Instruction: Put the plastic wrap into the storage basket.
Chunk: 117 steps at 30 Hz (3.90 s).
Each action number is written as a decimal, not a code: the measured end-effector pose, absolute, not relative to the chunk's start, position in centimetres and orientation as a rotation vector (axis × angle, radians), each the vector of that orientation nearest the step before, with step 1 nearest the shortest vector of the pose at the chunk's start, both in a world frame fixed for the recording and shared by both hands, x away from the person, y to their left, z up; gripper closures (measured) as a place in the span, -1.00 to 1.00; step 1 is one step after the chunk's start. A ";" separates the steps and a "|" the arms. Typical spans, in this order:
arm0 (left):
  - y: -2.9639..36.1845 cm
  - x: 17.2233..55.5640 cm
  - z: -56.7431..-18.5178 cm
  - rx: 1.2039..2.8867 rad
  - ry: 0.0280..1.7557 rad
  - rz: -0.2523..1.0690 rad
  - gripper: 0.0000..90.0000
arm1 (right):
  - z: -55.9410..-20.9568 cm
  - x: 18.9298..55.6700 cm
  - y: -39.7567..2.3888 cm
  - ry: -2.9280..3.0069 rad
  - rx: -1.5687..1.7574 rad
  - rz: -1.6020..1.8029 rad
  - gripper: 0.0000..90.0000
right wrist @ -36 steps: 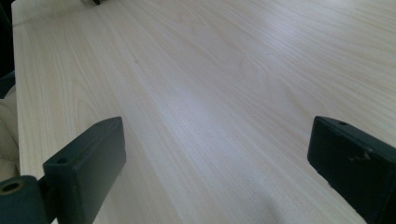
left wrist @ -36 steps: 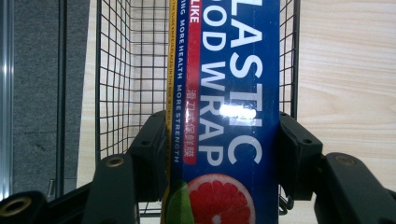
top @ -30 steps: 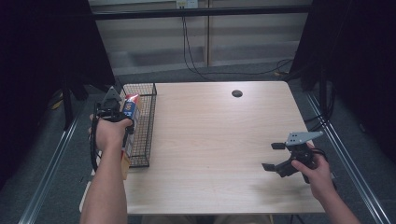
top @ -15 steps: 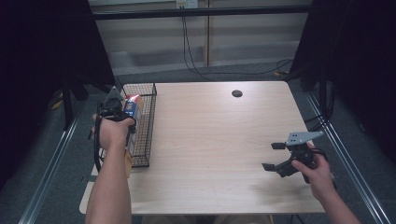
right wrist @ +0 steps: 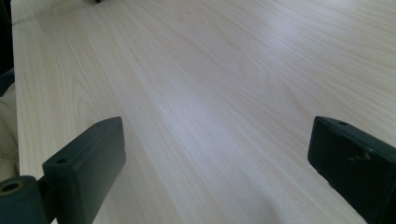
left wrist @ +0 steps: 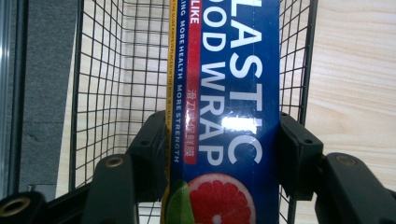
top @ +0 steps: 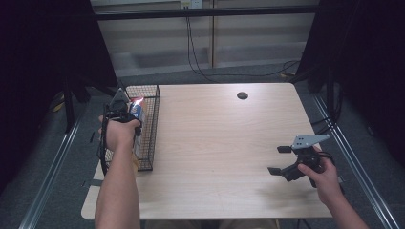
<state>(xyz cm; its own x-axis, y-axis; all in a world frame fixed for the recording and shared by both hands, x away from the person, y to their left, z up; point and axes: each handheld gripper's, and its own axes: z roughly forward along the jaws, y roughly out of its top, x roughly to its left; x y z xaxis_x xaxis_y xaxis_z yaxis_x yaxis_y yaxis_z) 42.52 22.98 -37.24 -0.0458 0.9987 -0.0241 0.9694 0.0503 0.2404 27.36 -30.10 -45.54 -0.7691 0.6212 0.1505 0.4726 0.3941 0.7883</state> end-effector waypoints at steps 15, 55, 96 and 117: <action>22.9 43.3 -37.9 2.032 2.166 0.223 -0.03 | -45.7 27.4 -30.0 2.485 0.971 1.306 -0.91; 22.6 43.7 -38.8 2.043 2.165 0.236 -0.08 | -46.0 27.5 -29.8 2.500 0.969 1.291 -0.91; 23.4 40.8 -35.0 2.010 1.872 0.228 -0.63 | -46.0 27.2 -29.8 2.499 0.976 1.287 -0.91; 19.6 37.2 -33.4 2.071 1.482 0.169 -0.62 | -46.1 27.2 -29.5 2.515 0.967 1.276 -0.91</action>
